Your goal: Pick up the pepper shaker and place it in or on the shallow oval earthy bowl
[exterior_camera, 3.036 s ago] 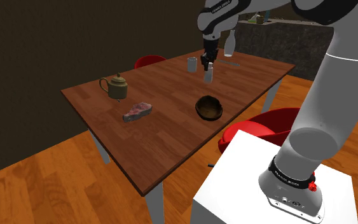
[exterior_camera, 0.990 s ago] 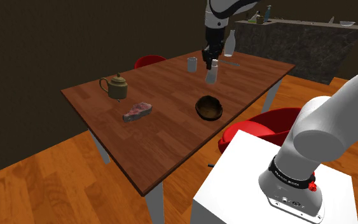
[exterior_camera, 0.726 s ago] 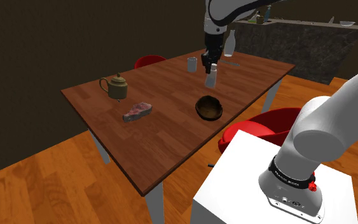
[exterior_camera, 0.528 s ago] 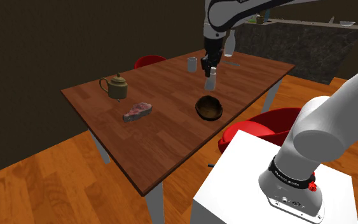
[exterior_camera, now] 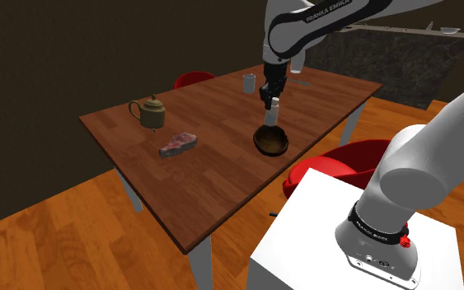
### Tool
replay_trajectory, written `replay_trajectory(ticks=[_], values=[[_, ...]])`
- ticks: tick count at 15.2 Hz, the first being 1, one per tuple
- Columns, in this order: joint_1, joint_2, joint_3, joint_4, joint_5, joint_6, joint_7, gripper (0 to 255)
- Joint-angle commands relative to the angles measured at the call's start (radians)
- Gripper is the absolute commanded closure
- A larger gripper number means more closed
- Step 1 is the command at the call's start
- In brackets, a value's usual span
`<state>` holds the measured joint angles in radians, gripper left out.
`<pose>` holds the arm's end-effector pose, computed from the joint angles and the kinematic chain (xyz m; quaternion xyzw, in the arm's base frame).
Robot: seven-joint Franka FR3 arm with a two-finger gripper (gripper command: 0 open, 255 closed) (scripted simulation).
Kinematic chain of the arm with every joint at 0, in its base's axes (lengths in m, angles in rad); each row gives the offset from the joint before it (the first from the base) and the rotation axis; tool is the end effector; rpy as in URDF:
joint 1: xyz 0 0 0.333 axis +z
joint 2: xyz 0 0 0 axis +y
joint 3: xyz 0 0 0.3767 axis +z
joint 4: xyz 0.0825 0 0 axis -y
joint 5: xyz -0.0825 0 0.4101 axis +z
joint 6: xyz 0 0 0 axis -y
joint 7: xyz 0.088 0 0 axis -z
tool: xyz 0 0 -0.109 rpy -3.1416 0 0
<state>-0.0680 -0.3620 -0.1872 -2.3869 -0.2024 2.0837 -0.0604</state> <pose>0.4259 -0.1280 0.5024 0.9970 -0.0449 0.0190 0.0600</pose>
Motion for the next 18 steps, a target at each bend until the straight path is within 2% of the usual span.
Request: replay_trajectory(ticks=[1, 7, 8, 13, 17, 18], values=[[0.000, 0.001, 0.000, -0.006, -0.001, 0.008, 0.001, 255], [0.000, 0.001, 0.000, -0.006, -0.001, 0.008, 0.001, 255], [0.000, 0.001, 0.000, -0.006, -0.001, 0.008, 0.001, 0], [0.000, 0.001, 0.000, -0.006, -0.001, 0.008, 0.001, 0], [0.007, -0.039, 0.017, 0.086, 0.010, -0.126, -0.001, 0], [0.007, -0.039, 0.017, 0.086, 0.010, -0.126, -0.001, 0]])
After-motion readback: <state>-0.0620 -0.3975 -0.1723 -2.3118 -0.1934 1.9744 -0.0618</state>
